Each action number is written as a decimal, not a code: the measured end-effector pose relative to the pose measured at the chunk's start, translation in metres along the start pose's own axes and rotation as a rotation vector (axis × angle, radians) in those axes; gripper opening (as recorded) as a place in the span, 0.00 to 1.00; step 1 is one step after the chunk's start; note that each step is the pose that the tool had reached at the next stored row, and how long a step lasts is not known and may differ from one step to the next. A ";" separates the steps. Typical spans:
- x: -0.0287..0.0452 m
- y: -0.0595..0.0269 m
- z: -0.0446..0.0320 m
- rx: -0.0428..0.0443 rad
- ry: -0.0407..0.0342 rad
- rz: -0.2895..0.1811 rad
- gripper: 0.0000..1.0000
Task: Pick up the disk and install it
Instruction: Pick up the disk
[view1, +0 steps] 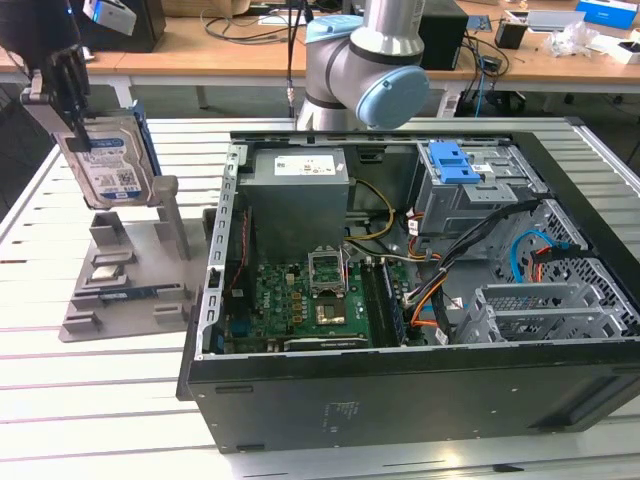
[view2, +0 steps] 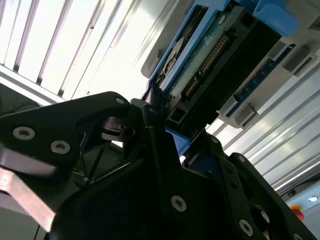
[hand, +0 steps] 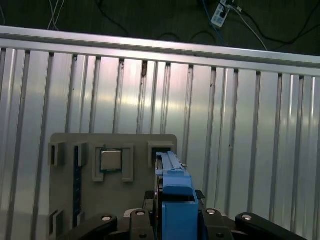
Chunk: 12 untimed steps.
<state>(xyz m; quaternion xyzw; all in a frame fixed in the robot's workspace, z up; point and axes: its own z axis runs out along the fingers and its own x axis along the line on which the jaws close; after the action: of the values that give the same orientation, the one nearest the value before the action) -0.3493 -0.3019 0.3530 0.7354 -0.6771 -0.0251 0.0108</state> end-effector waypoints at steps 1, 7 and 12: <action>-0.0002 0.0001 -0.0023 0.0000 0.0000 0.000 0.37; -0.0014 0.0007 -0.0155 0.0000 0.0000 0.000 0.37; -0.0020 0.0013 -0.0274 0.0000 0.0000 0.000 0.37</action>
<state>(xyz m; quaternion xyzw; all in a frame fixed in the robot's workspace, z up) -0.3493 -0.3005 0.3804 0.7354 -0.6771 -0.0251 0.0109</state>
